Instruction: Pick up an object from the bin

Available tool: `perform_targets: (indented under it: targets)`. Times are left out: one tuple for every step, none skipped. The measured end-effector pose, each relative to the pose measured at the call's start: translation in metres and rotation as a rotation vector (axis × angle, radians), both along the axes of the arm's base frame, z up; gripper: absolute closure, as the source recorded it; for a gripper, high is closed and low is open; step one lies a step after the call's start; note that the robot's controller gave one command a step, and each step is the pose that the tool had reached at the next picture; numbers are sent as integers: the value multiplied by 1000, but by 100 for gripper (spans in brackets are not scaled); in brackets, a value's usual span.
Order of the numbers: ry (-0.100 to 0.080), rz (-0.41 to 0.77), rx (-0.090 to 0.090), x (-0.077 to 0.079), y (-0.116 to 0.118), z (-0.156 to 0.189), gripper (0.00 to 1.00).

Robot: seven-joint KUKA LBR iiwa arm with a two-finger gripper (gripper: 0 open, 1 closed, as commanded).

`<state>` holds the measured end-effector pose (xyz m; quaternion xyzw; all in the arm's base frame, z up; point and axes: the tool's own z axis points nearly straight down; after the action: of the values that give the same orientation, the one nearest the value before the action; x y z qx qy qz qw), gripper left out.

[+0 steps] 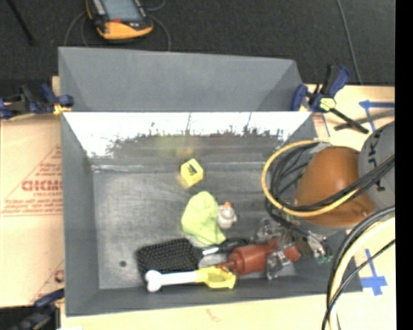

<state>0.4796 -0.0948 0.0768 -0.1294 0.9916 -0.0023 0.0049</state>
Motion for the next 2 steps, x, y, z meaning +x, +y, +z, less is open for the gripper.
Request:
perform_targets:
  targets:
    - [0, 1, 0, 0, 0, 0, 100]
    - [14, -16, 4, 11, -9, 44, 100]
